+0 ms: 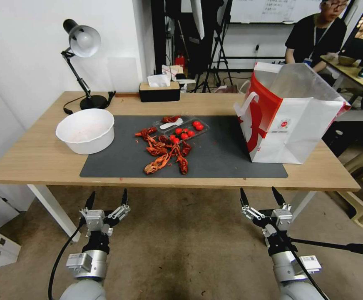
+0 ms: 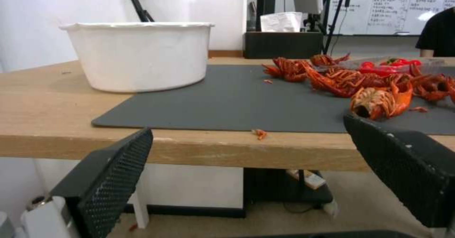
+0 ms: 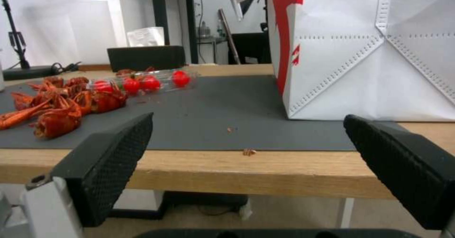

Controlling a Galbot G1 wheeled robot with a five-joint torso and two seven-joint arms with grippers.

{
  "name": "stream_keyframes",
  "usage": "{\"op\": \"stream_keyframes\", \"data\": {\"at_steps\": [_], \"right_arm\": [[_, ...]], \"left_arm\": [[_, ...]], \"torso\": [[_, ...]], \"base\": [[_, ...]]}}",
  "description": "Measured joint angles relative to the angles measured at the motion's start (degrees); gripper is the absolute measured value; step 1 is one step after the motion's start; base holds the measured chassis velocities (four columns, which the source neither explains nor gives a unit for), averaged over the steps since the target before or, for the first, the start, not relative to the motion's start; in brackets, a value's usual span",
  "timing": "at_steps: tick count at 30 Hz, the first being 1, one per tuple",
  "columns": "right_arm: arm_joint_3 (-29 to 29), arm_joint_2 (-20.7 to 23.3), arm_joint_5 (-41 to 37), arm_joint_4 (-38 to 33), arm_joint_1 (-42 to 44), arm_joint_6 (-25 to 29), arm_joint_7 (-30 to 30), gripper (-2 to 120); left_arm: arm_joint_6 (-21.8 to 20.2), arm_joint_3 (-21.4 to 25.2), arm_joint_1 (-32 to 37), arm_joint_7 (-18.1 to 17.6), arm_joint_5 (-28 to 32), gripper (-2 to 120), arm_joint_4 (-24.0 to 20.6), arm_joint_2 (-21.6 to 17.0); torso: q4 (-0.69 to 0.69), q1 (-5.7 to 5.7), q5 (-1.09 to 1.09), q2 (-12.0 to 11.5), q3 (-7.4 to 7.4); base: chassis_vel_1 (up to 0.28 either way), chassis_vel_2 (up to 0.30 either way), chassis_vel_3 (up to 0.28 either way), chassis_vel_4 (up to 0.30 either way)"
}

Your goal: Pick up the trash from the table and place it into the takeout bag.

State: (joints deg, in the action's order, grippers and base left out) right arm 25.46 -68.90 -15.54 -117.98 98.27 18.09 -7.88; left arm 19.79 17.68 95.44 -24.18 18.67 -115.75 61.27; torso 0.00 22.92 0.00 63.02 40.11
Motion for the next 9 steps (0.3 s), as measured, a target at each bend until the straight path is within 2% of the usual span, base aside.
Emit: {"op": "stream_keyframes", "data": {"at_steps": [9], "right_arm": [[0.0, 0.0, 0.0, 0.0, 0.0, 0.0, 0.0, 100]], "left_arm": [[-0.1, 0.0, 0.0, 0.0, 0.1, 100, 0.0, 0.0]], "torso": [[0.00, 0.00, 0.00, 0.0, 0.00]], "base": [[0.000, 0.000, 0.000, 0.000]]}}
